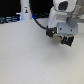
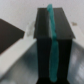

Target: Open the kcup holder, insert the kcup into the holder, and close the kcup holder

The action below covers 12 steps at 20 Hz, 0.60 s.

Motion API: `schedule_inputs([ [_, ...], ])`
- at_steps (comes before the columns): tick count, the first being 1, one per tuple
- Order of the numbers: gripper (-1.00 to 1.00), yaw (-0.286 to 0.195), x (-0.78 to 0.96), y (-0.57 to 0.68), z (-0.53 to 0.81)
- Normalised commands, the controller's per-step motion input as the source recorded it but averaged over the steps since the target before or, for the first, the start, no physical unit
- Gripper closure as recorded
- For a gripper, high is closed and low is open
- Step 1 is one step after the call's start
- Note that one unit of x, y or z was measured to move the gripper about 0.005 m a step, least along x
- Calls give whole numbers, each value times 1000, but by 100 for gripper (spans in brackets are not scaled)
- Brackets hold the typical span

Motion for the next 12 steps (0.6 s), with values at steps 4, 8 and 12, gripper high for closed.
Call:
schedule_inputs([
  [4,-100,148,105,-67,140],
  [8,-100,157,189,-16,83],
  [12,-100,132,197,0,156],
])
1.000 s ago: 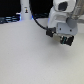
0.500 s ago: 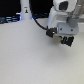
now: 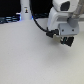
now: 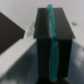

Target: Open the kcup holder, insert the kcup into the holder, and close the kcup holder

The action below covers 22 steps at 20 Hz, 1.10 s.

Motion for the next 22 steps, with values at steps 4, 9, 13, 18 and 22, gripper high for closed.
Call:
schedule_inputs([
  [4,-100,109,284,11,179],
  [9,-100,81,250,294,120],
  [13,-100,118,-117,504,9],
  [18,-100,93,-189,440,20],
  [22,-100,44,-590,642,91],
])
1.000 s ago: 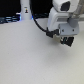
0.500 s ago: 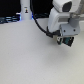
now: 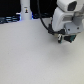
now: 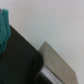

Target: Open the kcup holder, insert the kcup into the holder, and close the kcup holder

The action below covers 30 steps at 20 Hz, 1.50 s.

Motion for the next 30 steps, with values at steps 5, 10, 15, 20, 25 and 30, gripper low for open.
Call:
schedule_inputs([
  [5,-100,29,-796,600,39],
  [10,-100,1,-926,520,13],
  [15,-100,3,-964,552,-15],
  [20,-100,61,-767,453,-5],
  [25,-100,52,-512,374,130],
  [30,-100,0,226,44,374],
])
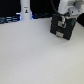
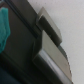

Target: Open the kcup holder, insert the kcup into the holder, and close the kcup holder

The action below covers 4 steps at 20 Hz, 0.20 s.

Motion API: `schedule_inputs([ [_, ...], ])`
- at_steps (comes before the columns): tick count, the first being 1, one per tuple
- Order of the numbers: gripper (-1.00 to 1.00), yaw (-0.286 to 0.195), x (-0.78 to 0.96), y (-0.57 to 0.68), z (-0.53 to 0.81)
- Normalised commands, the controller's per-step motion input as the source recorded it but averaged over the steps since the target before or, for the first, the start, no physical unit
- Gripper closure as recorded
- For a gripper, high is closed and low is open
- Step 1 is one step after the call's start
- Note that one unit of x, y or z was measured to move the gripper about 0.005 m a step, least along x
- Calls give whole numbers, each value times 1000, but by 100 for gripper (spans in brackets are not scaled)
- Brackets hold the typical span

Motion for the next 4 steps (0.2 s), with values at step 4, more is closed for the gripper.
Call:
schedule_inputs([
  [4,-100,5,178,14,98],
])
